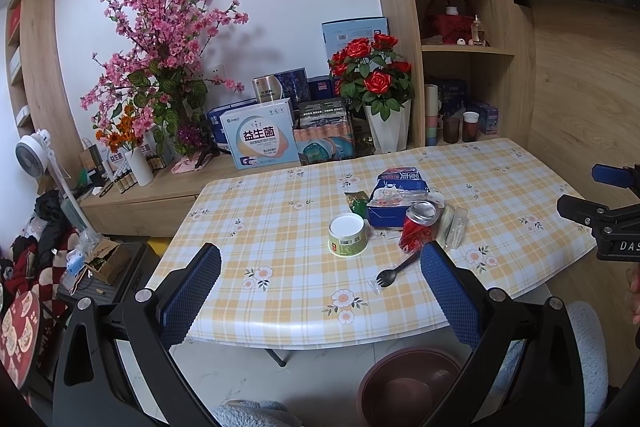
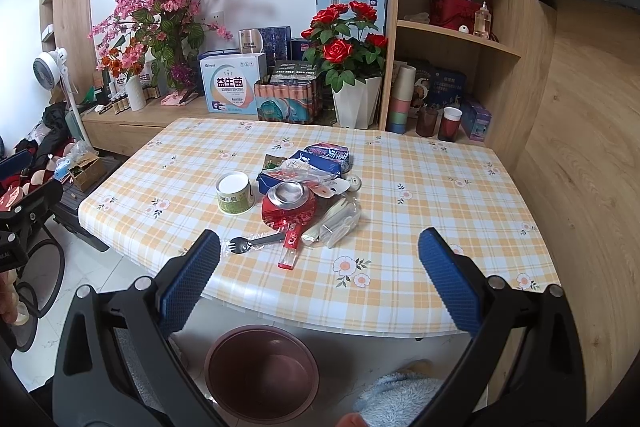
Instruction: Collect trash
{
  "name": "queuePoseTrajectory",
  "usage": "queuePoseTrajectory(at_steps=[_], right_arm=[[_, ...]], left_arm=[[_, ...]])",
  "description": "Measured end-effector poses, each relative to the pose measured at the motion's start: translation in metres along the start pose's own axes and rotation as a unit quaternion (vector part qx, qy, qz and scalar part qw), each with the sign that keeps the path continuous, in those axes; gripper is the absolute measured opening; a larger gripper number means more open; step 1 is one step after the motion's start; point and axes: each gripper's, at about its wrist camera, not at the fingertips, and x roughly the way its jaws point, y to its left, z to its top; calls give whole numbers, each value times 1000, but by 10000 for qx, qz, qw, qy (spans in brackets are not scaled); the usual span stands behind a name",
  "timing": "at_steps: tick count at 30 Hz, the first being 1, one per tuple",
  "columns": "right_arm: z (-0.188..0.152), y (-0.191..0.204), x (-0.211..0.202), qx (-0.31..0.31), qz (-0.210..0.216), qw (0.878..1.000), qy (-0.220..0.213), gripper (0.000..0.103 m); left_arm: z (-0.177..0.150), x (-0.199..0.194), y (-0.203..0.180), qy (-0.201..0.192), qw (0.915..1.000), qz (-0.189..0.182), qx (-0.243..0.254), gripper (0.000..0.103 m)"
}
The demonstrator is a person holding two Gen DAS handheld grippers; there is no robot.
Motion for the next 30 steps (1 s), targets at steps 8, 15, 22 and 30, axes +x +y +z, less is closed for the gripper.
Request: queuePoseTrajectory(at_steps=[8, 15, 22, 30], right_arm=[[0, 1, 0, -5, -6, 10000, 3, 97], [0, 1, 0, -8, -8, 10000, 8, 97], [0, 1, 0, -10, -9, 10000, 11, 97], [-1, 1, 1, -13, -14, 10000, 14, 97]], left_arm=[[-1, 0, 0, 0, 10000, 0, 3, 98], [-1, -2, -1, 7, 10000, -2, -11, 98], [-1, -2, 0, 15, 10000, -8, -12, 98], [-1, -2, 0, 10, 10000, -6, -13, 98]])
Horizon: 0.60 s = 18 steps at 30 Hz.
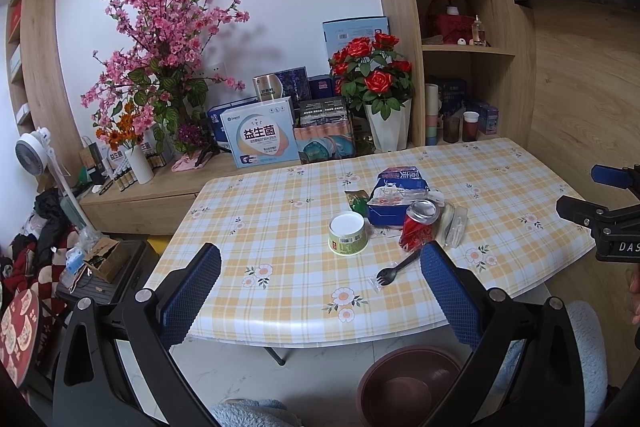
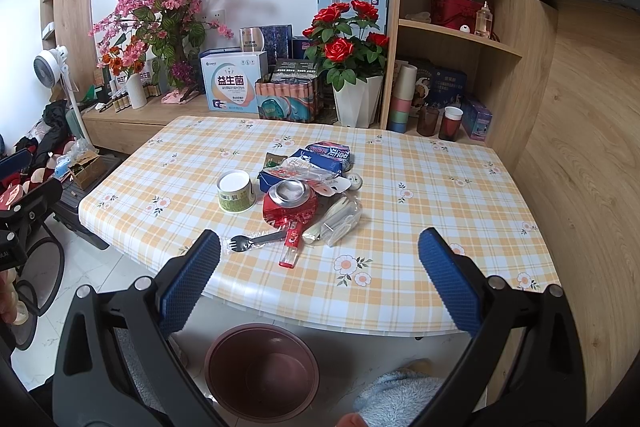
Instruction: Collect trash
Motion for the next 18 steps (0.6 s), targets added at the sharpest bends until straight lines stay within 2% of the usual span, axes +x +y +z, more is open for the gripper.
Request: queuePoseTrajectory(at_steps=[8, 14, 18], right_arm=[[2, 1, 0, -17, 7, 10000, 22, 97], [-13, 1, 12, -50, -69, 9999, 144, 97], [-20, -2, 25, -76, -168, 9994, 301, 97]], left_arm=[[-1, 1, 2, 30, 10000, -46, -59, 98], [-4, 5, 11, 38, 9971, -677, -349, 98], [-10, 19, 11, 236, 9936, -972, -524, 98]])
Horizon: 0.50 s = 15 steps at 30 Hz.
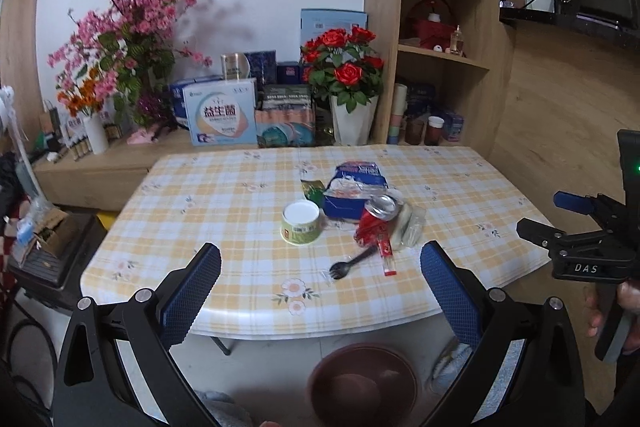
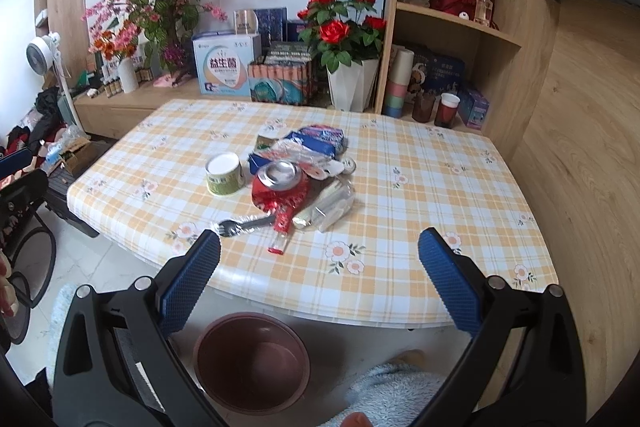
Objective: Collect trash
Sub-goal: 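Reach the right gripper to the red lighter and close on it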
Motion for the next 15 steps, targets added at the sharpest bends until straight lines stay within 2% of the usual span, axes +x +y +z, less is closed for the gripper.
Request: queuePoseTrajectory(at_steps=[6, 9, 15], right_arm=[[-11, -13, 33, 186, -97, 9993, 310, 98], [-18, -23, 51, 382, -3, 9982, 471, 98], [-27, -30, 80, 551, 10, 9975, 435, 98]], left_arm=[[-12, 31, 8, 226, 9995, 239, 19, 98], [-18, 47, 12, 374, 9985, 379, 96, 98], [-28, 74, 23, 333, 9989, 296, 129, 98]])
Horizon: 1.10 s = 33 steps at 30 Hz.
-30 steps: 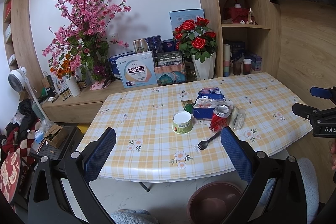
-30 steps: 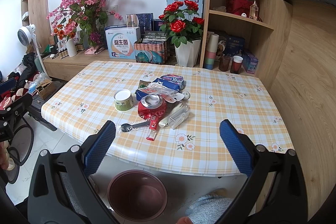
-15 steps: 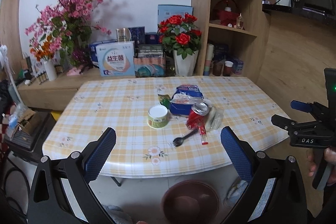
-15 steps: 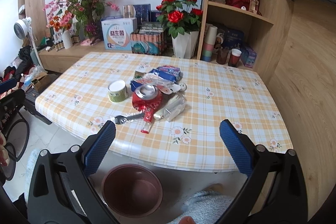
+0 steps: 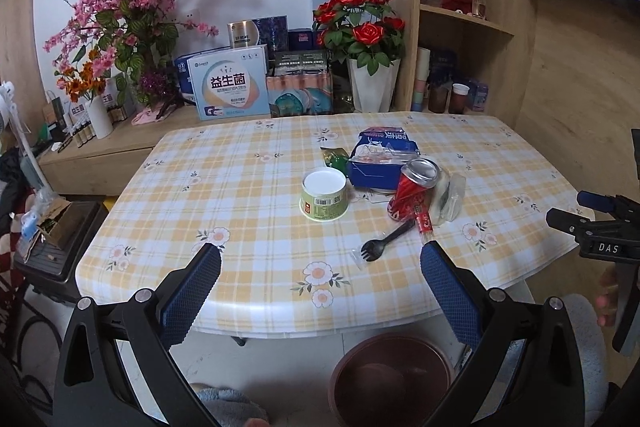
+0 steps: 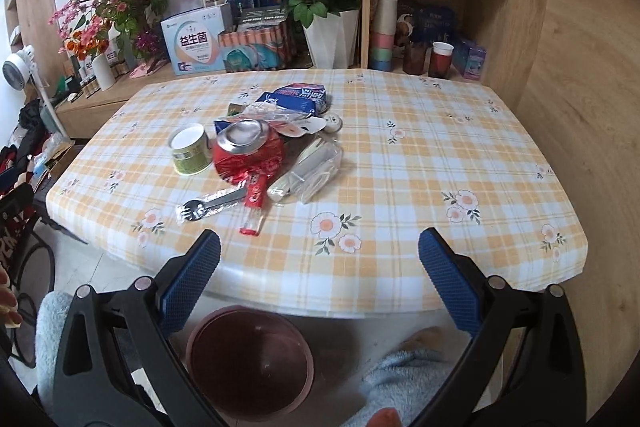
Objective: Collect trash
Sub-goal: 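Reach the right gripper to the red lighter and close on it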
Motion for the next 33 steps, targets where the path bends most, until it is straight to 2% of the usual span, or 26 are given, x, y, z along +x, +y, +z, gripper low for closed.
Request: queuePoseTrajectory(at_steps=[3, 6, 9, 15, 18, 21, 25, 27, 31, 33], right_arm=[[-2, -2, 14, 119, 151, 9998, 43, 98], [-4, -1, 29, 140, 203, 9996, 166, 98], [-5, 1, 43, 104, 271, 9990, 325, 98], [-5, 12, 67, -130, 54, 9985, 523, 98], [-8, 13, 81, -64, 294, 9973, 675, 97], [-12, 15, 94, -17, 444, 9965, 710, 97], [-14, 22, 114, -88, 652, 9947, 786, 96], [-11, 25, 124, -39, 829, 9928, 869, 80], [-1, 32, 148, 215, 1069, 9892, 975, 75], [2, 39, 161, 226, 1157, 9875, 1045, 62]], left_arm=[[-3, 13, 2, -75, 9999, 3, 86, 98], [-8, 29, 4, 130, 9998, 22, 113, 98], [-10, 45, 10, 351, 9992, -165, -30, 98], [-16, 60, 6, 291, 9993, 182, 131, 98], [-17, 70, 10, 411, 9989, 230, 51, 98], [-18, 76, 17, 295, 9986, 429, -83, 98], [-18, 90, 26, 333, 9987, 330, -197, 98], [-19, 97, 29, 413, 9985, 267, -256, 98], [-21, 108, 36, 436, 9980, 181, -410, 98], [-22, 112, 38, 436, 9981, 190, -402, 97]])
